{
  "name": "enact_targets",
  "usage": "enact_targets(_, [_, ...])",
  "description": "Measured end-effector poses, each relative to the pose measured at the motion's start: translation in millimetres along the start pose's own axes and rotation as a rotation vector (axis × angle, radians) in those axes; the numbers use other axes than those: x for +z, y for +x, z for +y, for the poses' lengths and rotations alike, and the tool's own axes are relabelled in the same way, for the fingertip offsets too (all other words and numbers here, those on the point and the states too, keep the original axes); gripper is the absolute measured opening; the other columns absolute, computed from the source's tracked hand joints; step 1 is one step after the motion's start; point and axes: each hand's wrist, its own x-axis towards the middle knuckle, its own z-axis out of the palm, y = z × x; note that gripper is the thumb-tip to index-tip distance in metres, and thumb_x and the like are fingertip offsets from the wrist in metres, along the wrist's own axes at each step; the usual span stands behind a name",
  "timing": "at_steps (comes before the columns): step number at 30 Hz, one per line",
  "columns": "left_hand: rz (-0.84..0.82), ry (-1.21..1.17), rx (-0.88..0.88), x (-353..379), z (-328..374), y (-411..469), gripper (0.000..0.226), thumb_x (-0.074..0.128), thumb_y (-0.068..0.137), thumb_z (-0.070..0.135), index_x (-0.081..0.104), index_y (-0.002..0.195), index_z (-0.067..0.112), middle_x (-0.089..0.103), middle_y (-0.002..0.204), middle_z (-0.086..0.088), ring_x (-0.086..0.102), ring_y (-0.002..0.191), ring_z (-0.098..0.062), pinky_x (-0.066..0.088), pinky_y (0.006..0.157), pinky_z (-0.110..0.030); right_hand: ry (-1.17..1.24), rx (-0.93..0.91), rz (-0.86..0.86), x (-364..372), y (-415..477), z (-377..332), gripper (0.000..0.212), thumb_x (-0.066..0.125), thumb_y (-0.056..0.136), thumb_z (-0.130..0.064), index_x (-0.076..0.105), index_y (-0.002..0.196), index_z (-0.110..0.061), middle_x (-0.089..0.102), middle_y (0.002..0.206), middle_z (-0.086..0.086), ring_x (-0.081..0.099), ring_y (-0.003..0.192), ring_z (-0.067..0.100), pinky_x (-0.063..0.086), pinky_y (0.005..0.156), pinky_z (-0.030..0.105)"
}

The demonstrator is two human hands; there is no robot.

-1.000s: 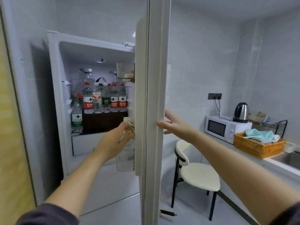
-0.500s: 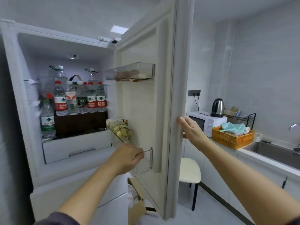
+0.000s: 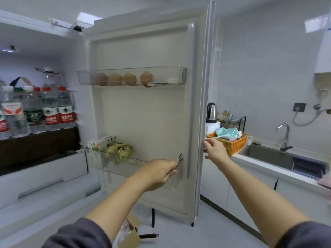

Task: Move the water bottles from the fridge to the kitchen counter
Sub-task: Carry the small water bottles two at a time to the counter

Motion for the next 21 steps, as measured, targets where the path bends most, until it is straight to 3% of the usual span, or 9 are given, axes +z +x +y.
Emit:
enact_targets(4, [0.075, 0.028, -0.012, 12, -2, 24, 0.024, 0.039, 0.102, 0.034, 0.051, 0.098, 0.014, 0.063, 0.093, -0.006, 0.055, 0.082, -0.029, 0.029, 0.060, -0.034, -0.089, -0.010, 0.005, 2, 31, 12, 0.026, 0.047, 0.103, -0.016, 0.060, 0.124, -0.009, 0.063, 0.110, 0.004, 0.062, 0.104, 0.024, 0.053, 0.094, 0.049])
enact_targets(8, [0.114, 0.097, -0.081, 29, 0, 47, 0.026, 0.035, 0.103, 0.035, 0.049, 0.094, 0.015, 0.059, 0.088, -0.005, 0.053, 0.079, -0.030, 0.026, 0.059, -0.034, -0.137, -0.024, 0.012, 5, 62, 21, 0.024, 0.047, 0.102, -0.015, 0.062, 0.121, -0.010, 0.065, 0.105, 0.005, 0.063, 0.099, 0.024, 0.054, 0.091, 0.049])
enact_targets(11, [0.145, 0.169, -0.118, 38, -1, 64, 0.031, 0.033, 0.103, 0.040, 0.054, 0.108, 0.018, 0.062, 0.095, -0.003, 0.055, 0.084, -0.029, 0.027, 0.063, -0.033, -0.147, -0.029, -0.013, 4, 85, 27, 0.025, 0.047, 0.102, -0.015, 0.062, 0.121, -0.011, 0.066, 0.106, 0.006, 0.064, 0.099, 0.024, 0.055, 0.090, 0.048])
enact_targets(15, [0.100, 0.181, -0.220, 43, -21, 74, 0.040, 0.027, 0.103, 0.047, 0.050, 0.125, 0.024, 0.063, 0.116, 0.004, 0.057, 0.103, -0.024, 0.036, 0.089, -0.032, -0.134, -0.039, -0.039, 4, 111, 34, 0.024, 0.047, 0.102, -0.012, 0.063, 0.120, -0.009, 0.065, 0.101, 0.005, 0.065, 0.098, 0.026, 0.054, 0.090, 0.050])
enact_targets(21, [0.050, 0.239, -0.318, 49, -28, 89, 0.036, 0.027, 0.103, 0.046, 0.053, 0.114, 0.023, 0.063, 0.109, 0.004, 0.057, 0.100, -0.022, 0.036, 0.079, -0.033, -0.091, -0.032, -0.053, 8, 137, 43, 0.023, 0.048, 0.102, -0.013, 0.066, 0.115, -0.012, 0.065, 0.094, 0.003, 0.065, 0.099, 0.028, 0.054, 0.091, 0.052])
